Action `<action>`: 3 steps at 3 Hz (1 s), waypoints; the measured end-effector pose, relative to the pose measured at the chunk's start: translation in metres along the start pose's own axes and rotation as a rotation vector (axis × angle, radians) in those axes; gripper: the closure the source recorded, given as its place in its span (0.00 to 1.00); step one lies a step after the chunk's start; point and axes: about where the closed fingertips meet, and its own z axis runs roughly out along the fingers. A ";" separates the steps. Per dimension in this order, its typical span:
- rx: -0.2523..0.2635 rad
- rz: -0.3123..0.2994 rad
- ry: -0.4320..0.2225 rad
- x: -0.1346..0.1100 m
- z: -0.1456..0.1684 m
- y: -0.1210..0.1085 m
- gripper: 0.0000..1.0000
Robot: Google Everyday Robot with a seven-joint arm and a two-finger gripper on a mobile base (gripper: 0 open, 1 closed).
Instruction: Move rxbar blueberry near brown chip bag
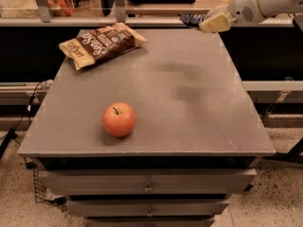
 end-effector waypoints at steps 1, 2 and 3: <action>-0.033 -0.008 -0.019 -0.007 0.018 0.016 1.00; -0.083 -0.020 -0.042 -0.024 0.067 0.042 1.00; -0.129 -0.018 -0.041 -0.033 0.111 0.063 1.00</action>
Offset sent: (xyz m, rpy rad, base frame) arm 0.0178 0.1399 -0.0475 0.0611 0.0150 0.1428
